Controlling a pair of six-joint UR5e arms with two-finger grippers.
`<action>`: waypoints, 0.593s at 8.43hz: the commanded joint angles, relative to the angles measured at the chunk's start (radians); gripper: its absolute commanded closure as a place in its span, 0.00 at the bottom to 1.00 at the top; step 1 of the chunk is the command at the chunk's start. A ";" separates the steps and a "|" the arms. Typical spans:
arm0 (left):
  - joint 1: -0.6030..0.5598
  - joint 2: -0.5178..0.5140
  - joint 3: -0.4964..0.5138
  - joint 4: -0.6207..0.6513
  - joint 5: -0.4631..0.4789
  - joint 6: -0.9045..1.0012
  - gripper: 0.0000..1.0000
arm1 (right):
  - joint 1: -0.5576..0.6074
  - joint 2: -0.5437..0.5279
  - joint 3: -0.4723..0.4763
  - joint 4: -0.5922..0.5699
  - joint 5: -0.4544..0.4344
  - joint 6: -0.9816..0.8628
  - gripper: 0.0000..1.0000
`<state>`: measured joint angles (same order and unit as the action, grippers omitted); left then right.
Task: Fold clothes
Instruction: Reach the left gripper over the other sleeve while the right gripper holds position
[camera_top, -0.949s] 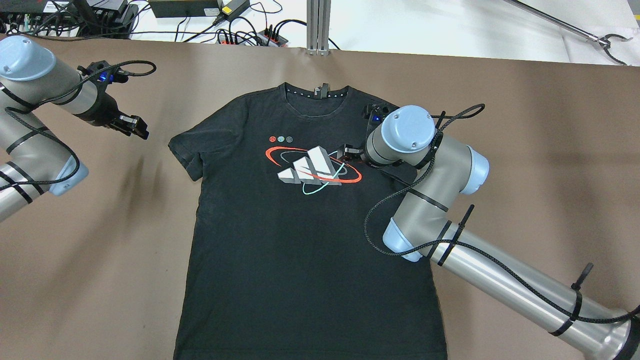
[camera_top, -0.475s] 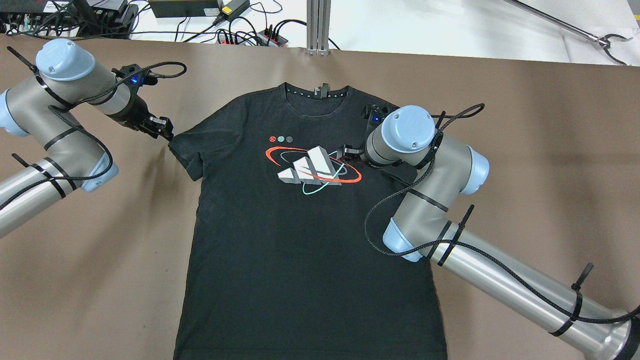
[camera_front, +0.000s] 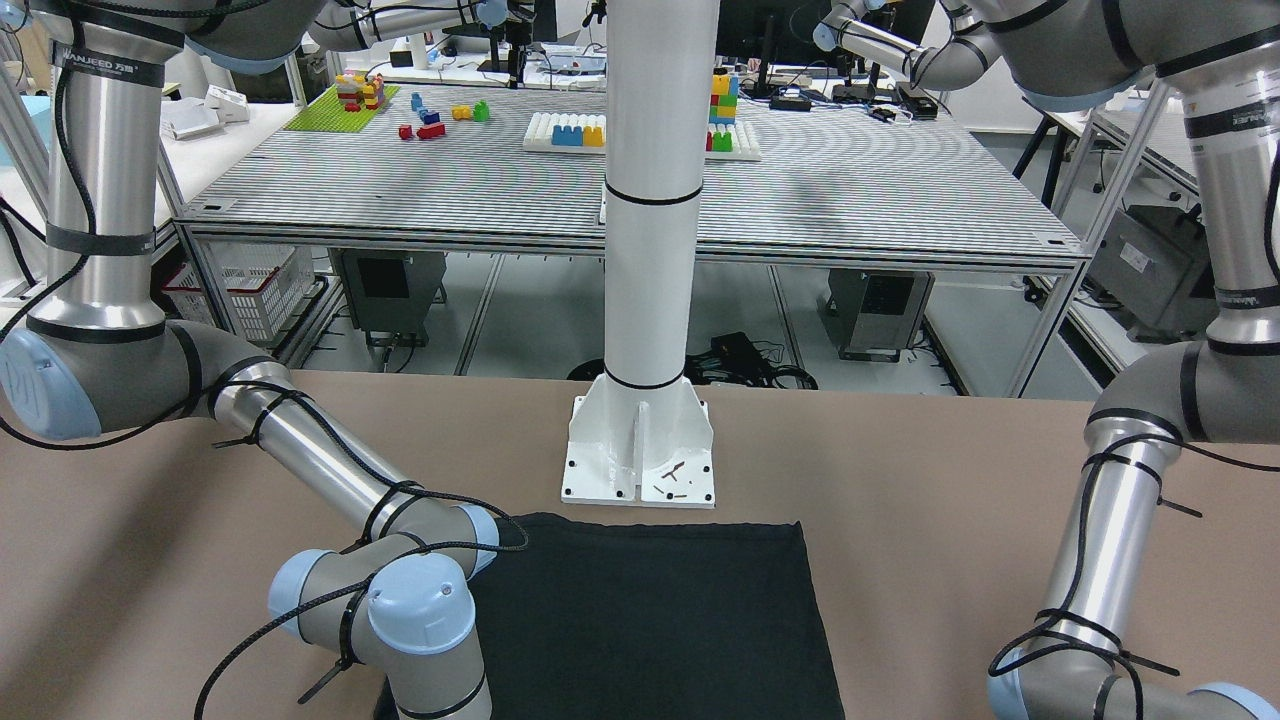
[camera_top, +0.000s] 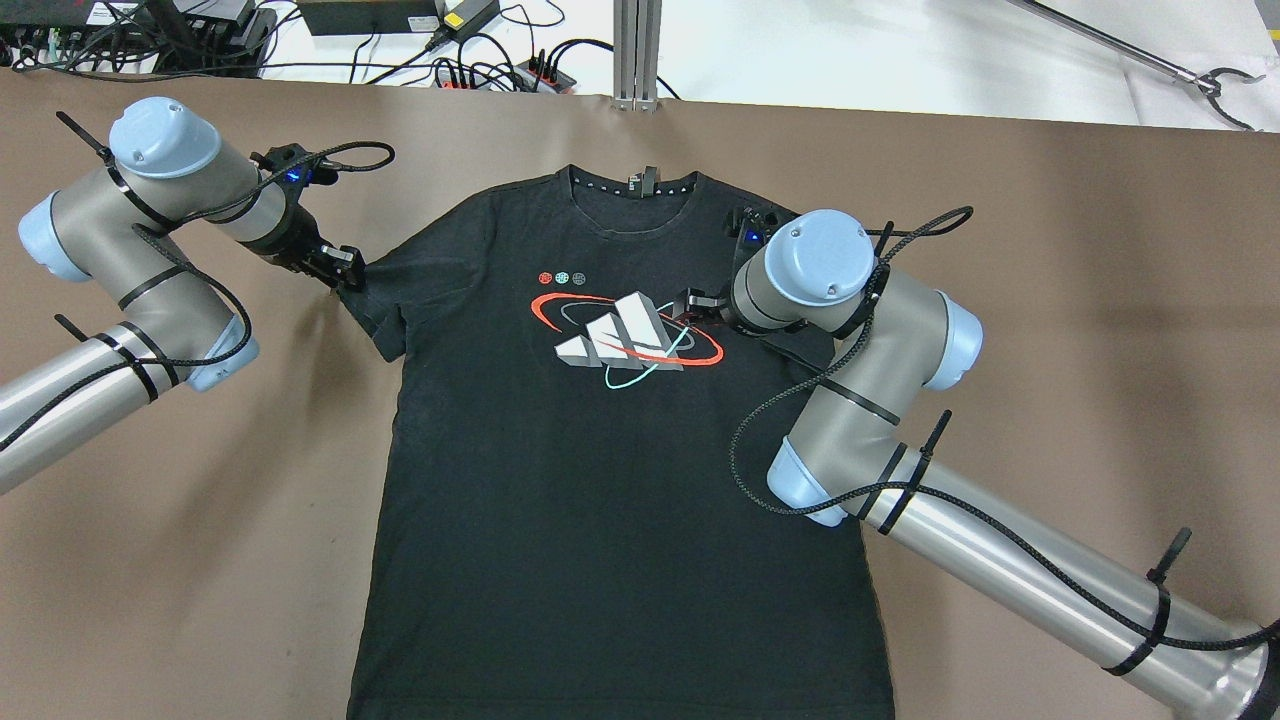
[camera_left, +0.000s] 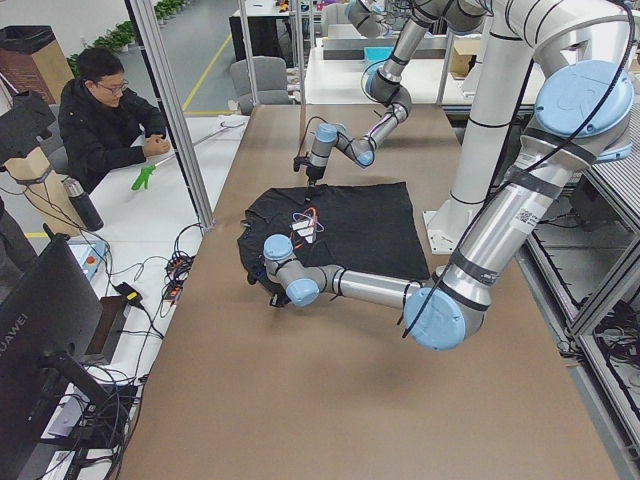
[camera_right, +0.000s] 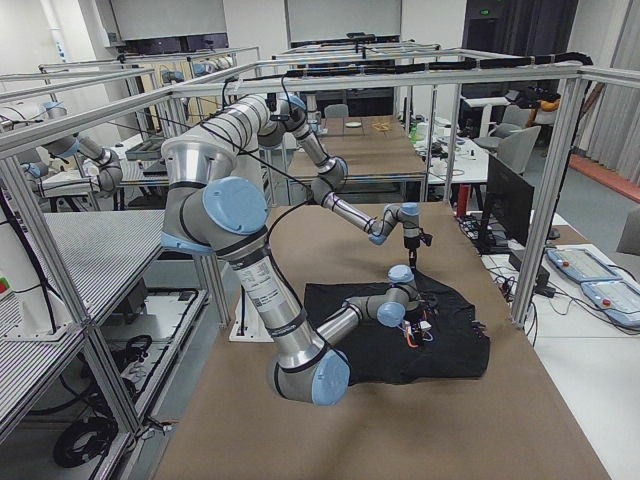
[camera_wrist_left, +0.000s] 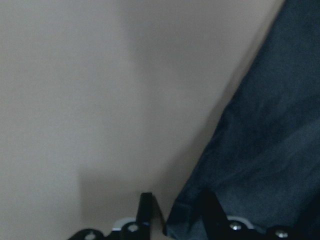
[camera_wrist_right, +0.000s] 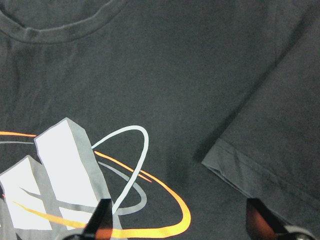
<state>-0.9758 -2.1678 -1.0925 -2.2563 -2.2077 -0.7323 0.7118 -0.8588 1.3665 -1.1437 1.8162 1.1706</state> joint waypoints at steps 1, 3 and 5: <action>0.012 -0.001 -0.006 -0.005 -0.001 -0.019 0.98 | 0.000 0.000 0.012 -0.001 0.000 0.003 0.06; 0.009 -0.003 -0.051 0.003 -0.013 -0.030 1.00 | 0.000 -0.002 0.017 -0.001 0.000 0.004 0.06; -0.010 -0.003 -0.183 0.105 -0.047 -0.038 1.00 | 0.000 -0.011 0.032 -0.002 0.000 0.004 0.06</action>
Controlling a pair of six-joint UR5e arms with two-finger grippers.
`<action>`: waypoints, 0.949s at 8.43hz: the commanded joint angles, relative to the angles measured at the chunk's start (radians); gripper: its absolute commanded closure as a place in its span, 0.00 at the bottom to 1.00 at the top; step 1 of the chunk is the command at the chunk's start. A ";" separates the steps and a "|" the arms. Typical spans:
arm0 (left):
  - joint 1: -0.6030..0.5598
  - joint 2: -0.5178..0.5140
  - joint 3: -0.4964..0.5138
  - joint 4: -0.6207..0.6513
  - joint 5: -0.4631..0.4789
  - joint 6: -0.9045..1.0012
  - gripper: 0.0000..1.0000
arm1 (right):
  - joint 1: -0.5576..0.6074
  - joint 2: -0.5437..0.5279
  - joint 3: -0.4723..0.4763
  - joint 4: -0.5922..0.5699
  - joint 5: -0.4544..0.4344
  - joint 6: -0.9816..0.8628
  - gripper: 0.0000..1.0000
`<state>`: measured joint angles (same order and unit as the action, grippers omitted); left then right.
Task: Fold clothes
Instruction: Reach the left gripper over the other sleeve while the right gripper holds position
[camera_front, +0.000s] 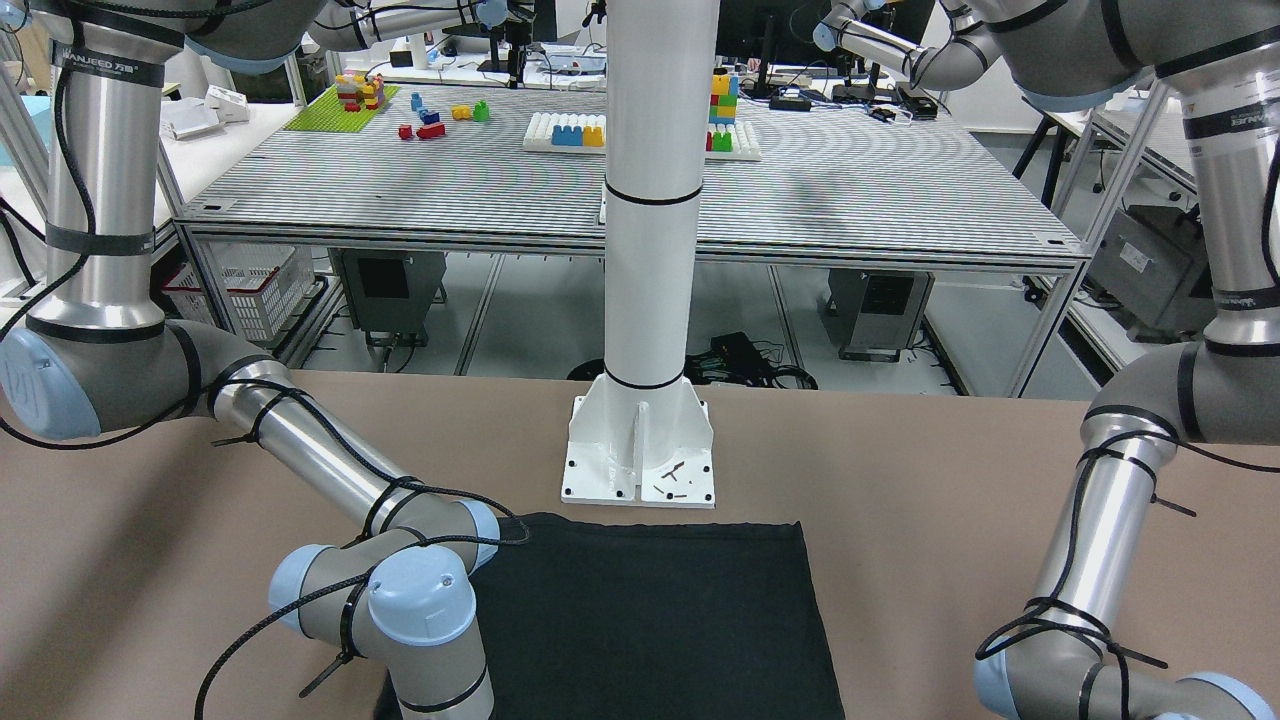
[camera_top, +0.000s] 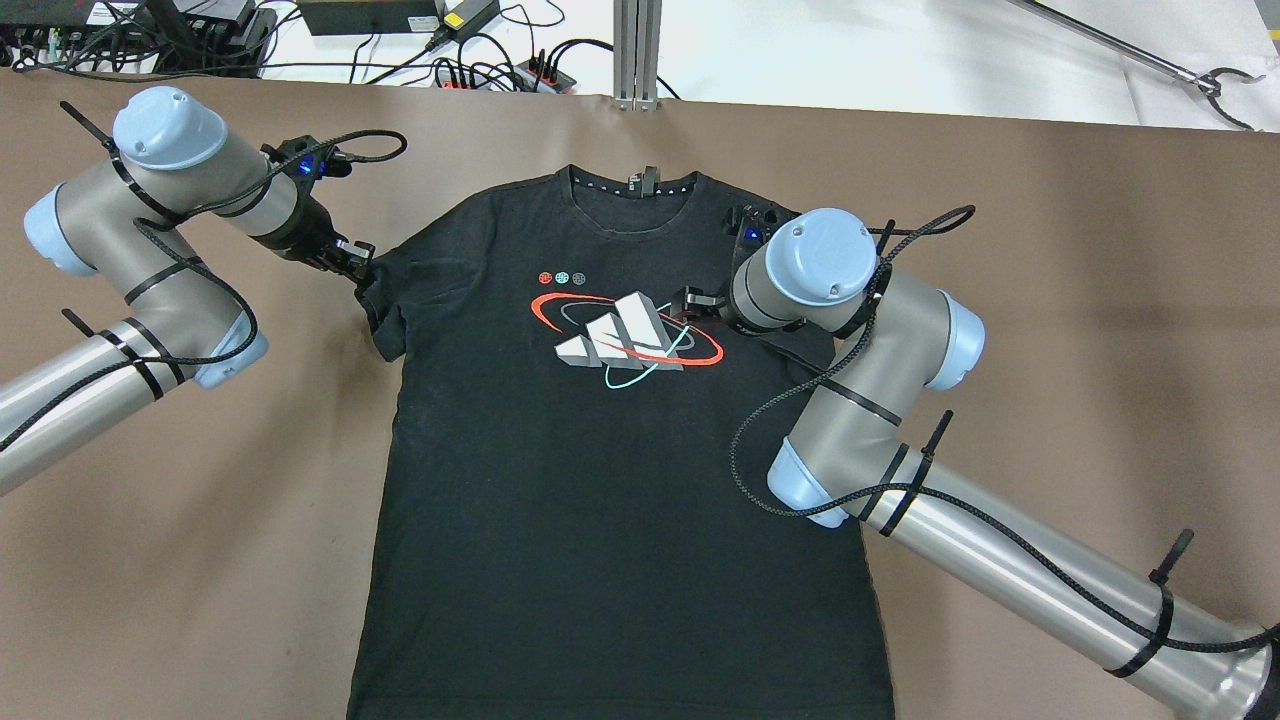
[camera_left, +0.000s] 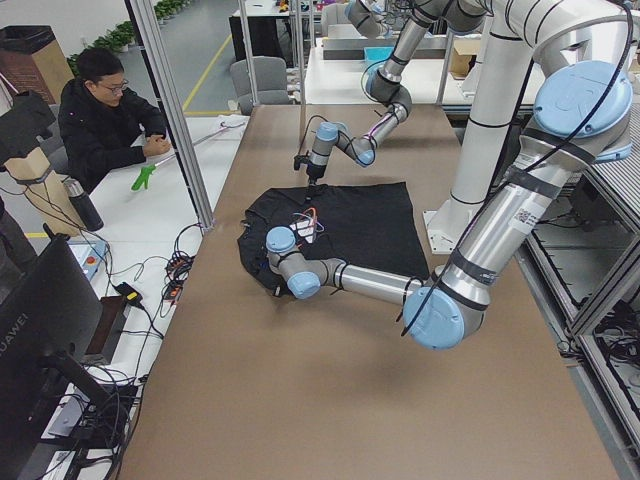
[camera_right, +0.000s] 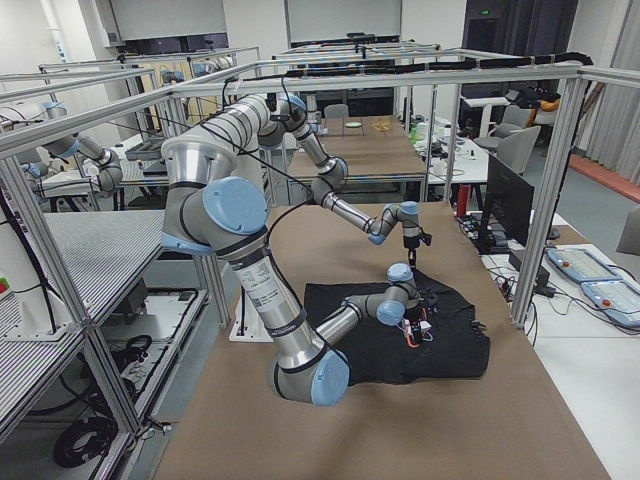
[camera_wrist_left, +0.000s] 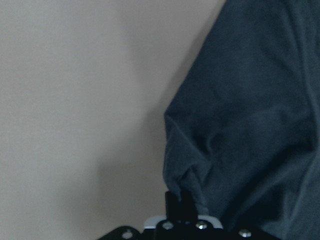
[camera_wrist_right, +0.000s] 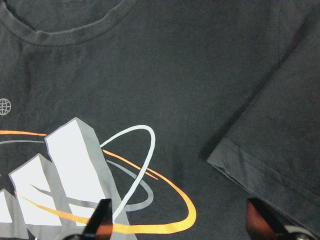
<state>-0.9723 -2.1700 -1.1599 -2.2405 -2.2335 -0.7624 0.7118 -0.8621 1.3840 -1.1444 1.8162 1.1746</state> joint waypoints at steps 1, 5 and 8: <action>-0.006 -0.002 -0.209 0.179 -0.012 -0.064 1.00 | 0.000 -0.026 0.032 0.000 0.000 0.000 0.06; 0.147 -0.228 -0.083 0.226 0.234 -0.308 1.00 | 0.000 -0.063 0.040 0.012 -0.002 -0.006 0.06; 0.158 -0.345 0.084 0.203 0.305 -0.330 1.00 | 0.000 -0.066 0.040 0.012 -0.003 -0.004 0.06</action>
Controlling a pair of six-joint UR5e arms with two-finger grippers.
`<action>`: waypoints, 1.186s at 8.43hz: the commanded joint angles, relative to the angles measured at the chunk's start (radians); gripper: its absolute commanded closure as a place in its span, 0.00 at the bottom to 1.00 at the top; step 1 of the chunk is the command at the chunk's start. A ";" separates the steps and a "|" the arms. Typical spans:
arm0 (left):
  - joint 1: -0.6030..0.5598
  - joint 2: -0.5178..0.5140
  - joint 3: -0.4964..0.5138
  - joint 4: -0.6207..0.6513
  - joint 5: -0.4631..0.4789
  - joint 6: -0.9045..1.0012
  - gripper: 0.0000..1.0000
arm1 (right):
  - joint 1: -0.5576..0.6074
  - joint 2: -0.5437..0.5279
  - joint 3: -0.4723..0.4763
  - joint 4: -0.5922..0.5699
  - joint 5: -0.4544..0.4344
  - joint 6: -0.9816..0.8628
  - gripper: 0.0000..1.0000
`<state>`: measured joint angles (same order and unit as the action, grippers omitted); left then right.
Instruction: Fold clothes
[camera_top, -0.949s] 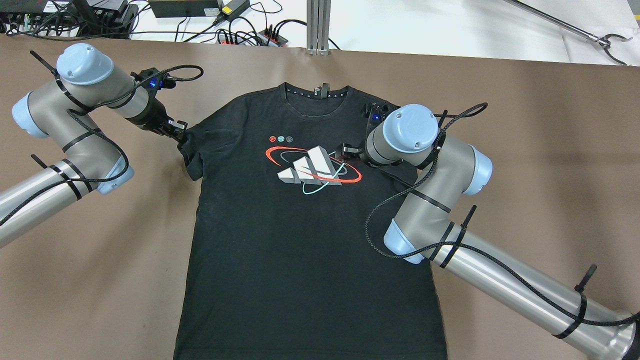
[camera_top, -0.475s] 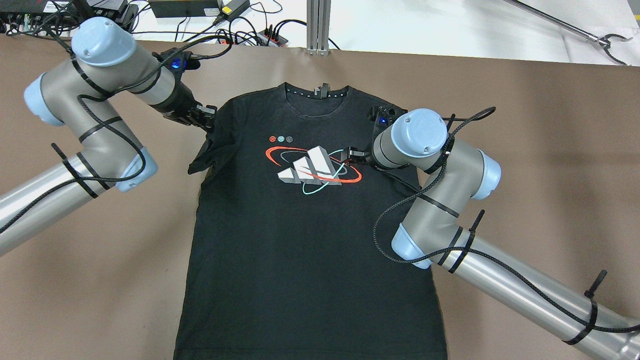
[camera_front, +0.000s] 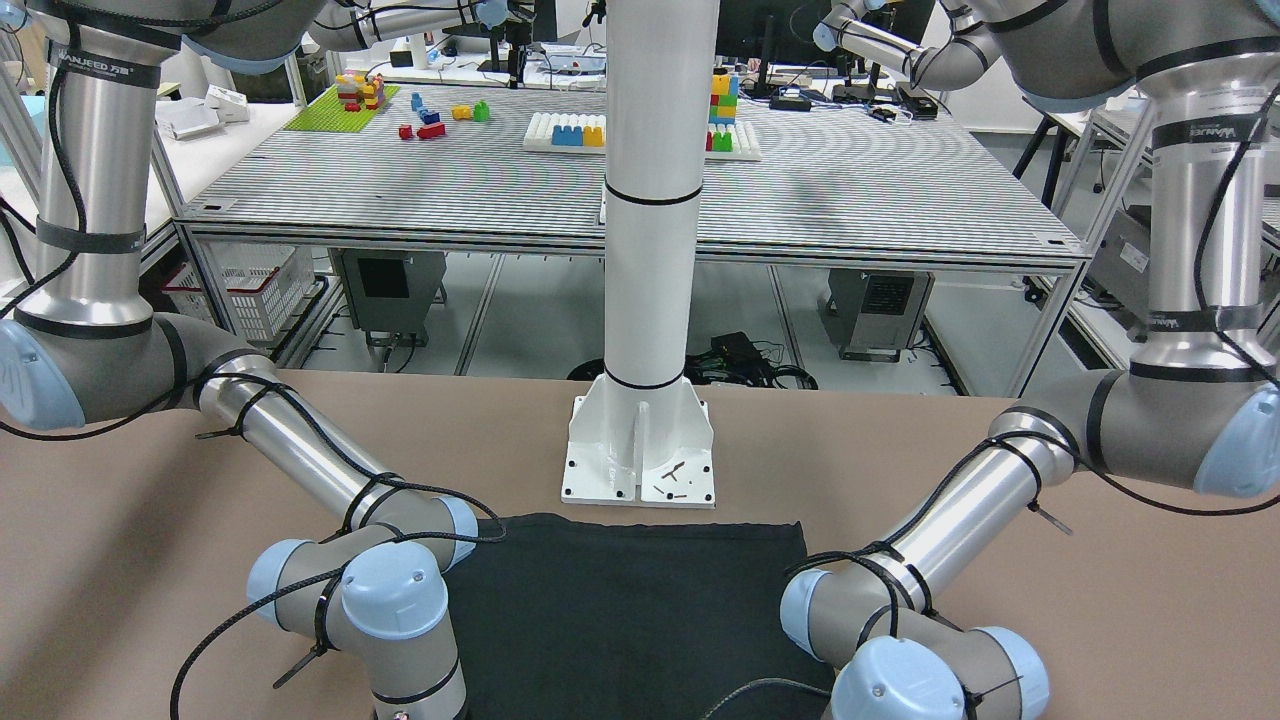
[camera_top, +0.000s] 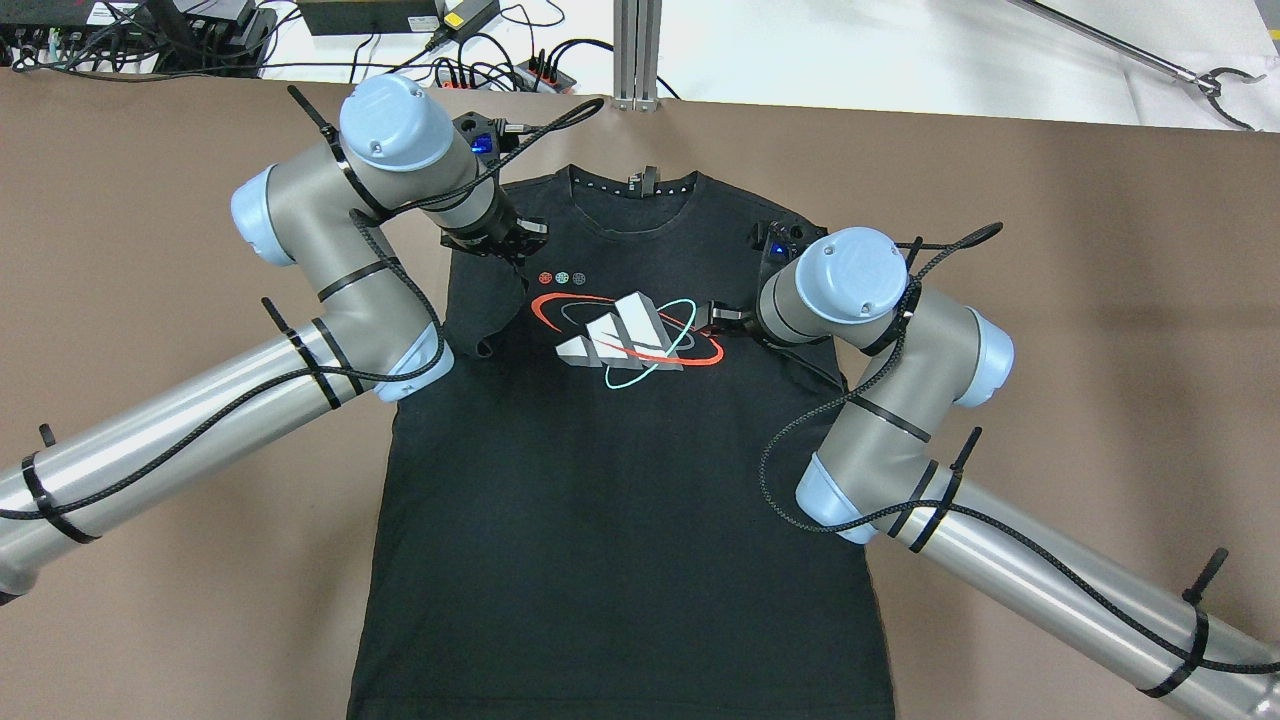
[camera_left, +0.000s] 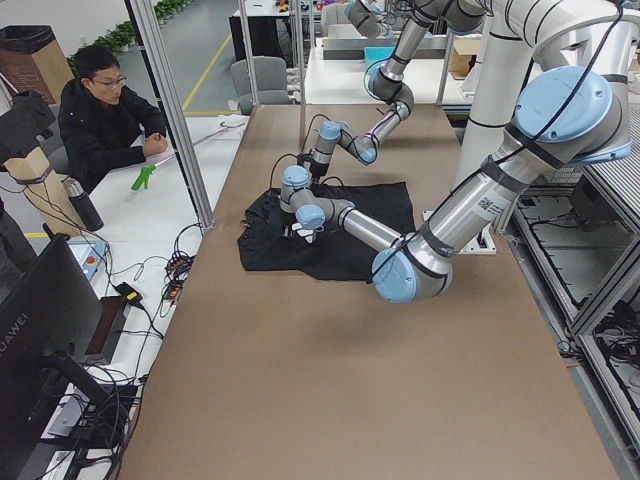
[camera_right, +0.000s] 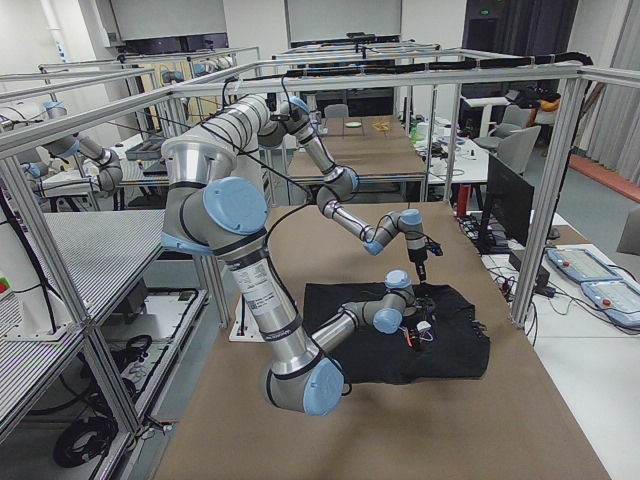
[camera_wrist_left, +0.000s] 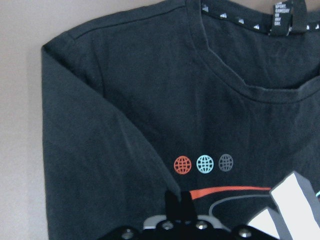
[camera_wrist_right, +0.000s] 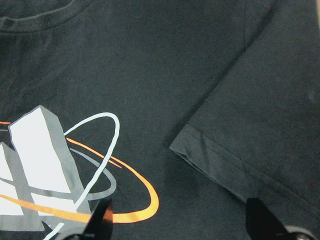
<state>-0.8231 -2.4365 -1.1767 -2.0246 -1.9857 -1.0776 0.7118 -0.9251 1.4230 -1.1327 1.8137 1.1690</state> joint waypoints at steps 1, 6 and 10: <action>0.013 -0.102 0.129 -0.020 0.059 -0.034 1.00 | 0.000 -0.003 0.001 0.001 -0.001 0.003 0.06; 0.019 -0.170 0.233 -0.093 0.108 -0.080 1.00 | 0.000 -0.021 -0.004 0.001 -0.004 -0.009 0.06; 0.055 -0.158 0.186 -0.105 0.199 -0.117 0.06 | -0.003 -0.024 -0.001 0.001 -0.005 0.006 0.05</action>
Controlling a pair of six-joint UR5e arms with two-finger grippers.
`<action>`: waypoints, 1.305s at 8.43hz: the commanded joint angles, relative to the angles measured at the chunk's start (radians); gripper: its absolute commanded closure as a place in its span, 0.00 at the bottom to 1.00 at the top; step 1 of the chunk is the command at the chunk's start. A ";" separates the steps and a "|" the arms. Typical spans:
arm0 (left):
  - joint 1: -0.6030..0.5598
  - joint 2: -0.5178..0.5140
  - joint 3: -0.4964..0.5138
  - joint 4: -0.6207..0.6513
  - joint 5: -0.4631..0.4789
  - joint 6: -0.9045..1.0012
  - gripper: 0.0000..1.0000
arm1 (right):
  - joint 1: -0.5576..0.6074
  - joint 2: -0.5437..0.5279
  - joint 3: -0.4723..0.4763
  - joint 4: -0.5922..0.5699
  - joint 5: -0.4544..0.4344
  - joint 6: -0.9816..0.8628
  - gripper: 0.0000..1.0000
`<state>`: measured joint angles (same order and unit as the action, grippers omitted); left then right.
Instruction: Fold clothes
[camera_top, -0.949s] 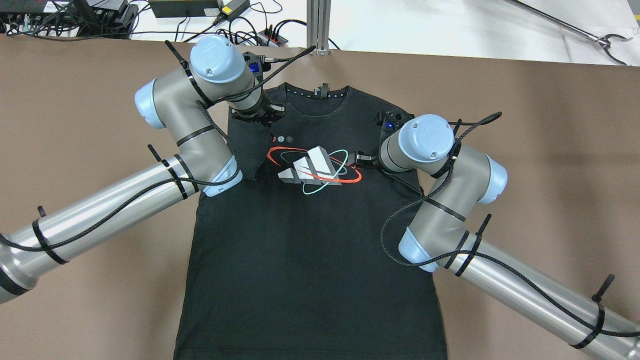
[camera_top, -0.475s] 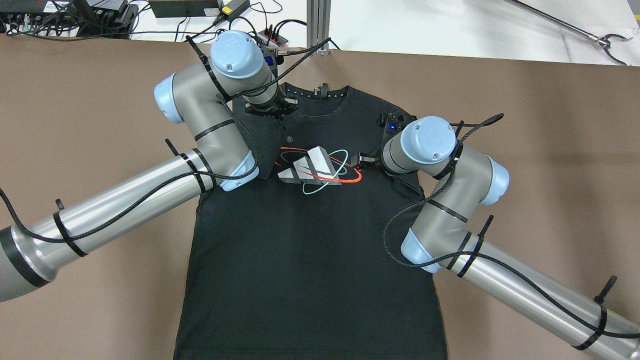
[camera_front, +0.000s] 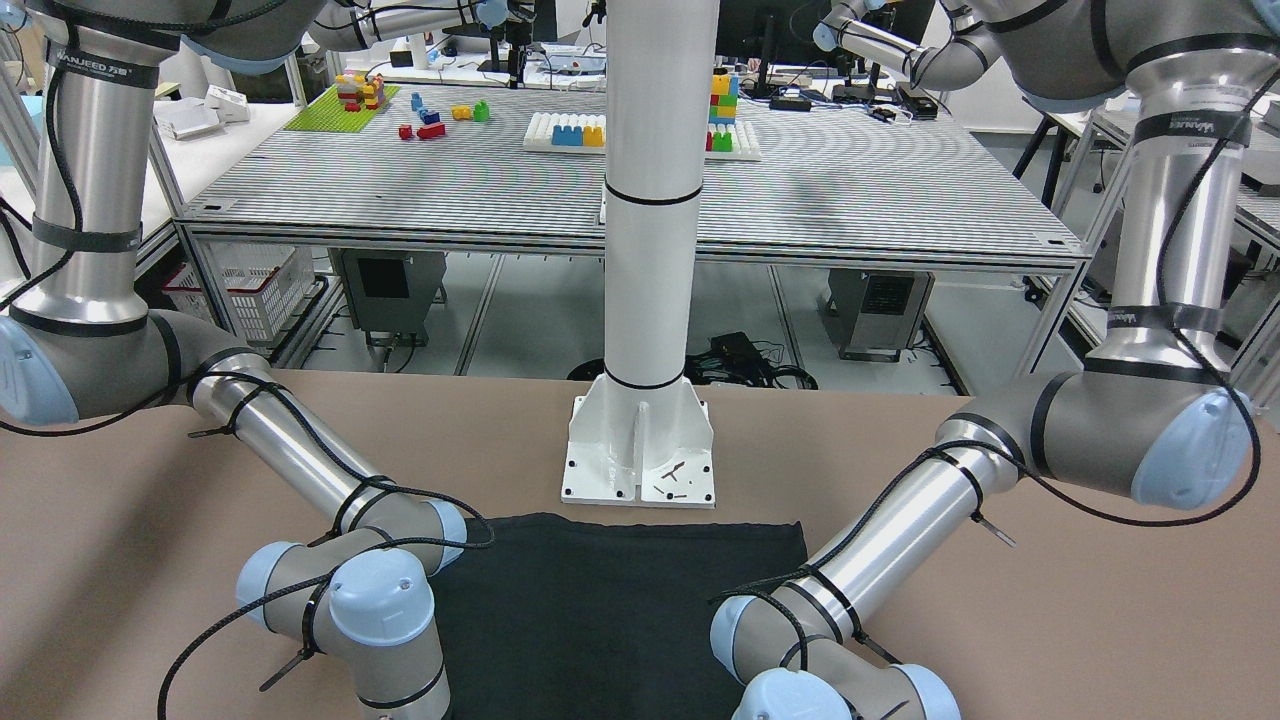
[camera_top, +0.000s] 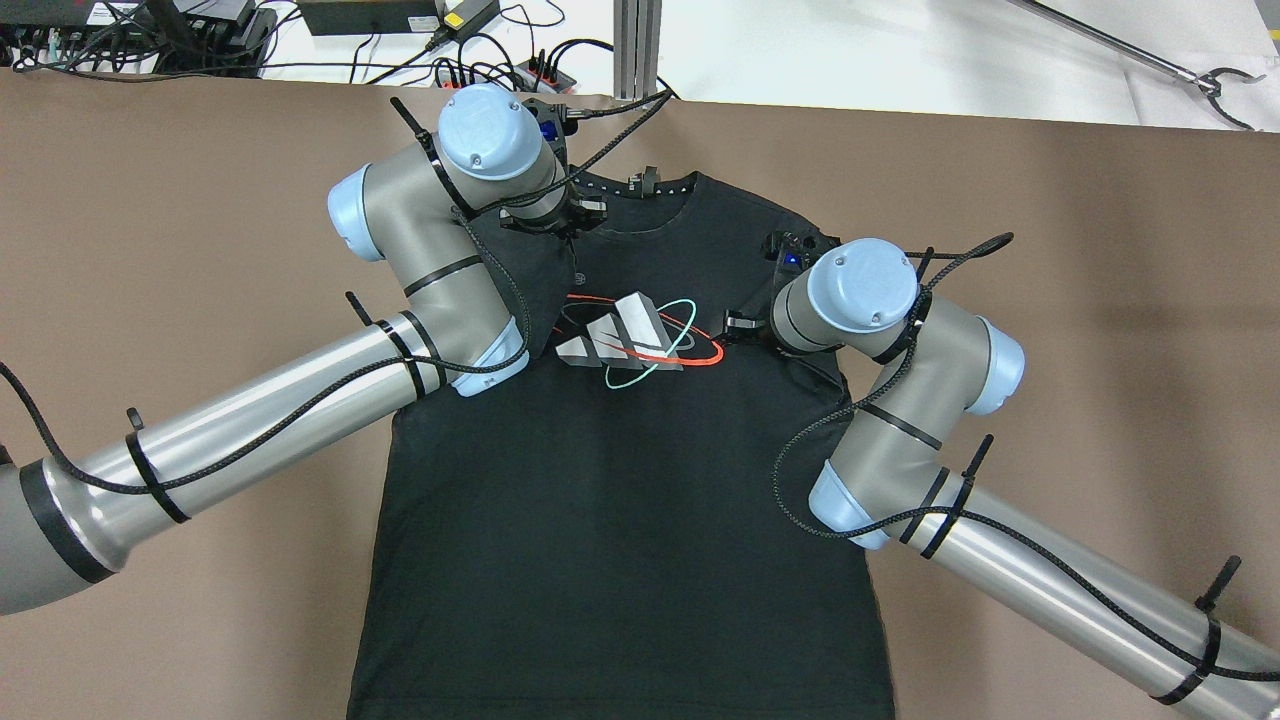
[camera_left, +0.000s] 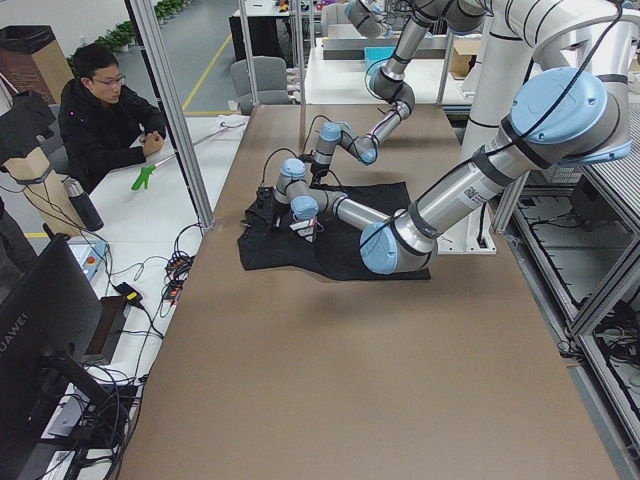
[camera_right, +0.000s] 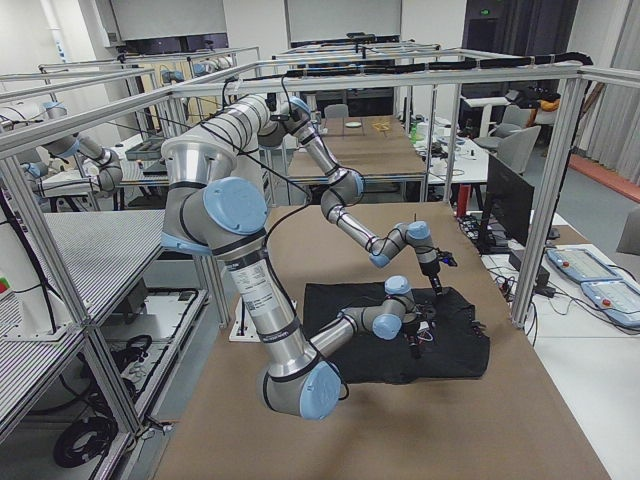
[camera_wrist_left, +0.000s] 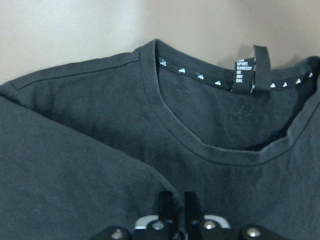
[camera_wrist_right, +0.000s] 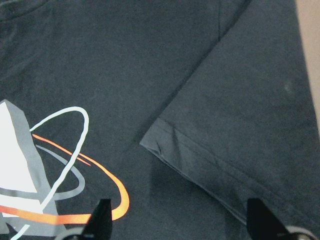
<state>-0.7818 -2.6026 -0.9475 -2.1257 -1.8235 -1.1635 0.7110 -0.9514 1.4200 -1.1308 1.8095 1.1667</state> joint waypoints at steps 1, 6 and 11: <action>0.018 0.088 -0.171 0.013 0.033 -0.072 0.06 | -0.002 0.006 0.008 -0.004 0.002 0.011 0.05; 0.178 0.621 -0.927 0.208 0.093 -0.290 0.06 | -0.189 -0.185 0.563 -0.470 -0.122 0.293 0.08; 0.298 0.745 -1.060 0.210 0.228 -0.404 0.06 | -0.575 -0.458 0.810 -0.583 -0.379 0.819 0.33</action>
<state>-0.5118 -1.8701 -1.9934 -1.9164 -1.6323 -1.5373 0.2672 -1.2779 2.1619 -1.7043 1.5135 1.8595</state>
